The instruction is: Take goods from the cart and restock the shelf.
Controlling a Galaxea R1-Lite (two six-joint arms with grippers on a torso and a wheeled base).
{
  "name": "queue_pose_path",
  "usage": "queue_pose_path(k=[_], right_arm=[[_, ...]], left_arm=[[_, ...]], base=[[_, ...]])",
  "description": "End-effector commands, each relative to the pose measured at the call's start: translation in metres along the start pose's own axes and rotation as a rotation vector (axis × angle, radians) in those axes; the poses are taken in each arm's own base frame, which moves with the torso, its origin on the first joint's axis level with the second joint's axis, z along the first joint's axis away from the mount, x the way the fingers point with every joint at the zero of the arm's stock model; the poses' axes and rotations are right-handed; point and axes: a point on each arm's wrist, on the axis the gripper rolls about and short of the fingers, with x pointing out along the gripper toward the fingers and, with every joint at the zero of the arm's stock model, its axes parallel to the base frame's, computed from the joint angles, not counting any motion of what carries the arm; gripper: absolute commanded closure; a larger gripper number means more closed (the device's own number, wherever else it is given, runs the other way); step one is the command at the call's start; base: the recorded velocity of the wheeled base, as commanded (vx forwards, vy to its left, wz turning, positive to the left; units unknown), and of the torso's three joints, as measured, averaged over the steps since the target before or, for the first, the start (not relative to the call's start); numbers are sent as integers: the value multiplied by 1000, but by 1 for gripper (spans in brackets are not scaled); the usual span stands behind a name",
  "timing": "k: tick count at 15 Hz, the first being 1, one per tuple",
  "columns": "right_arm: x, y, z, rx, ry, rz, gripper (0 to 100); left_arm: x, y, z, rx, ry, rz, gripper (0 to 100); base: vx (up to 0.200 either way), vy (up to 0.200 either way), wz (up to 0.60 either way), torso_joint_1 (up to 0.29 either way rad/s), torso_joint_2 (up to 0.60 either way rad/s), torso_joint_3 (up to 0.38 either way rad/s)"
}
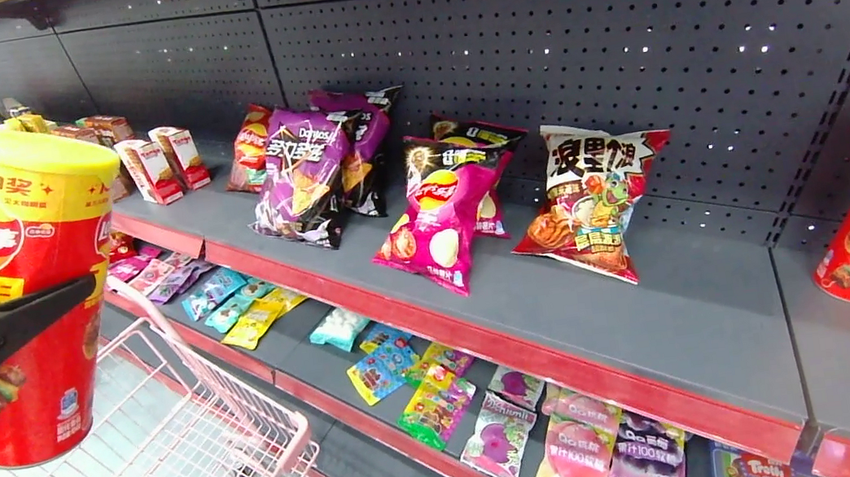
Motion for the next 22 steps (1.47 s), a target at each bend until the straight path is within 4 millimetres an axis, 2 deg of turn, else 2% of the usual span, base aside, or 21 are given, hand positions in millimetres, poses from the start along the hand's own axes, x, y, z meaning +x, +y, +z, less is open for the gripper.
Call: queue_pose_path(k=[1,2,3,4,5,6,7,8,9,11,12,14,15,16,22], right_arm=[[4,0,3,-27,52,0,0],[5,0,17,-27,54,14,0],[32,0,94,104,105,13,0],[58,0,134,213,128,-2,0],[79,-1,131,35,210,-4,0],[82,-1,128,-22,224,-13,0],[88,-2,124,-28,247,-13,0],[103,-2,116,-24,270,-18,0],[105,-2,109,-23,278,-18,0],[101,-2,103,-26,281,-17,0],[99,-2,104,-29,273,-17,0],[97,-2,104,-30,264,-22,0],[94,-2,106,-32,246,-17,0],[92,-2,106,-35,234,-11,0],[83,-2,102,-117,218,-13,0]], left_arm=[[-7,-1,1,7,-15,29,100],[-9,-2,1,9,-14,50,100],[-18,-5,-3,14,-18,80,100],[-28,-11,-11,16,-24,73,100],[-40,-21,-21,20,-44,33,100],[-46,-24,-25,24,-59,2,100],[-55,-31,-32,26,-83,-45,100],[-65,-40,-46,26,-97,-105,100],[-71,-45,-54,29,-113,-161,100],[-74,-52,-66,33,-124,-253,100],[-73,-51,-69,21,-104,-223,100],[-69,-45,-71,-13,-42,-11,100],[-76,-47,-69,-32,-71,14,100],[-81,-49,-70,-45,-88,15,100],[-81,-51,-76,-49,-81,-5,100]], base=[[0,0,0,0,0,0],[0,0,0,0,0,0],[0,0,0,0,0,0],[0,0,0,0,0,0],[0,0,0,0,0,0],[0,0,0,0,0,0],[0,0,0,0,0,0],[0,0,0,0,0,0],[0,0,0,0,0,0],[0,0,0,0,0,0],[0,0,0,0,0,0],[0,0,0,0,0,0],[0,0,0,0,0,0],[0,0,0,0,0,0],[0,0,0,0,0,0]])
